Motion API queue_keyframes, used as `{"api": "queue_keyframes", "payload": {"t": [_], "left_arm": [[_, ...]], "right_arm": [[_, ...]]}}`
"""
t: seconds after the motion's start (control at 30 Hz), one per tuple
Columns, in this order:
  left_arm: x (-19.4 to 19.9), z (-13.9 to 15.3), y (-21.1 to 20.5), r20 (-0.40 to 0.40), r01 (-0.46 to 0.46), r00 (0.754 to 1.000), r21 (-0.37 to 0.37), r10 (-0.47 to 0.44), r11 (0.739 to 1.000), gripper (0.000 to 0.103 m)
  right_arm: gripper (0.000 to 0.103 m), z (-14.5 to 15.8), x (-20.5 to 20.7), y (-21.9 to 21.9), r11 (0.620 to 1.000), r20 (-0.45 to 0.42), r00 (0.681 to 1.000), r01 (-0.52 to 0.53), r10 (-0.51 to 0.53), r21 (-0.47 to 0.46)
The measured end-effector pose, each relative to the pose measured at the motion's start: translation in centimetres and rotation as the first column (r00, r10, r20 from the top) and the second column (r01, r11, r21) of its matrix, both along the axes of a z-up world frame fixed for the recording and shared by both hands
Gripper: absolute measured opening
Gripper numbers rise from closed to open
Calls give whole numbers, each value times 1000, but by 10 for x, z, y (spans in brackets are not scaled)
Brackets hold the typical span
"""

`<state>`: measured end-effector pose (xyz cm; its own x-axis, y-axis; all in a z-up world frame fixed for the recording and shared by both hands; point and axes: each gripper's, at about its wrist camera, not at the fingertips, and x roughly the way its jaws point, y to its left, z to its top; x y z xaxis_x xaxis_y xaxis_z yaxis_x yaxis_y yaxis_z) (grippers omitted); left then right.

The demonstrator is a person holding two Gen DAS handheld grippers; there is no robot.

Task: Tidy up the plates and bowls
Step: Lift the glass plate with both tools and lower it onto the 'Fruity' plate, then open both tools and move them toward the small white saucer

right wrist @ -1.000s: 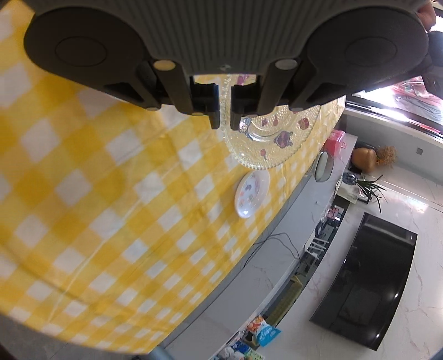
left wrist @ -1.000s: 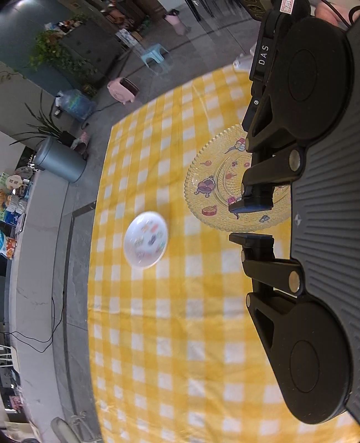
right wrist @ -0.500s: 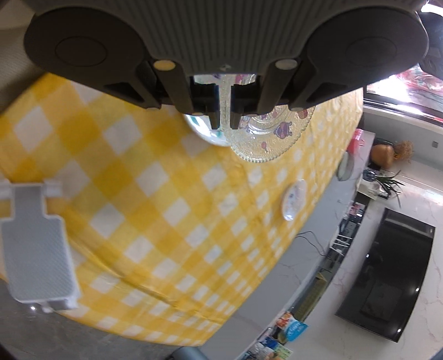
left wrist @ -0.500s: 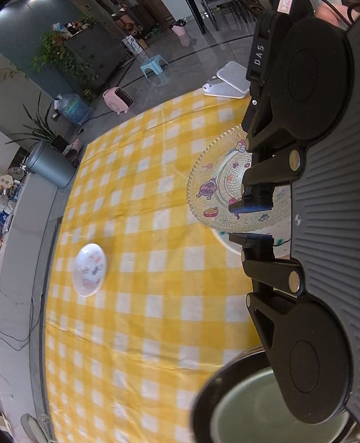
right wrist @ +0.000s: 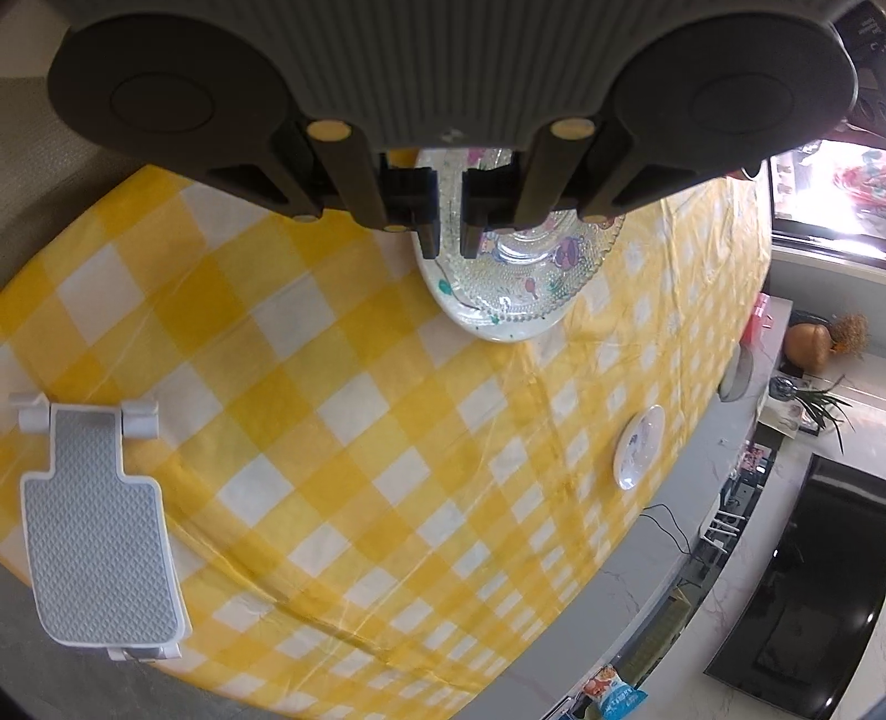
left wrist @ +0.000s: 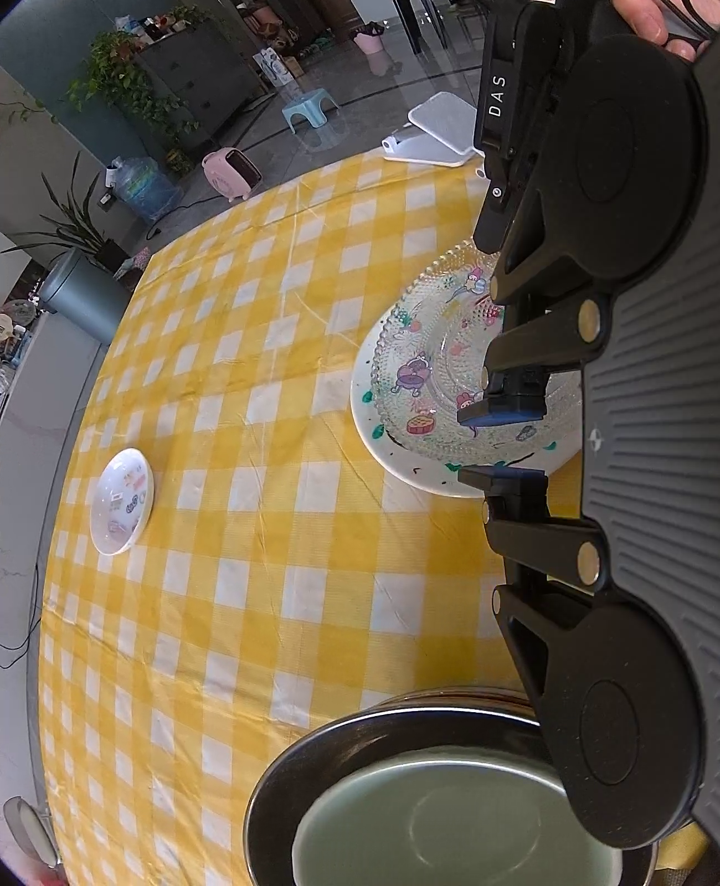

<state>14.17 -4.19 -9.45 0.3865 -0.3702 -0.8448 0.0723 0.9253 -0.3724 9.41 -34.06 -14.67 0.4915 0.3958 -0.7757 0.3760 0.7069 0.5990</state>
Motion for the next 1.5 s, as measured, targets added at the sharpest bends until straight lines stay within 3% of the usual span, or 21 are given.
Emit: {"api": "queue_keyframes", "payload": {"t": [0.8, 1.03, 1.27, 1.4, 1.5], "left_arm": [[5, -17, -14, 38, 7, 999, 126, -11, 992, 16], [5, -18, -19, 51, 14, 998, 155, -22, 988, 16], [4, -17, -24, 72, 23, 997, 190, -38, 981, 15], [3, -16, -27, 76, 33, 996, 216, -50, 976, 14], [2, -16, -31, 82, 42, 995, 238, -63, 970, 14]], "right_arm": [[7, 2, 12, 24, 982, 18, 995, -91, 96, -168], [9, 7, 13, 39, 953, 35, 989, -128, 143, -276], [9, 10, 15, 61, 879, 7, 978, -183, 207, -441], [9, 9, 15, 62, 870, 4, 977, -190, 215, -456], [15, 7, 15, 59, 882, -3, 978, -188, 207, -432]]}}
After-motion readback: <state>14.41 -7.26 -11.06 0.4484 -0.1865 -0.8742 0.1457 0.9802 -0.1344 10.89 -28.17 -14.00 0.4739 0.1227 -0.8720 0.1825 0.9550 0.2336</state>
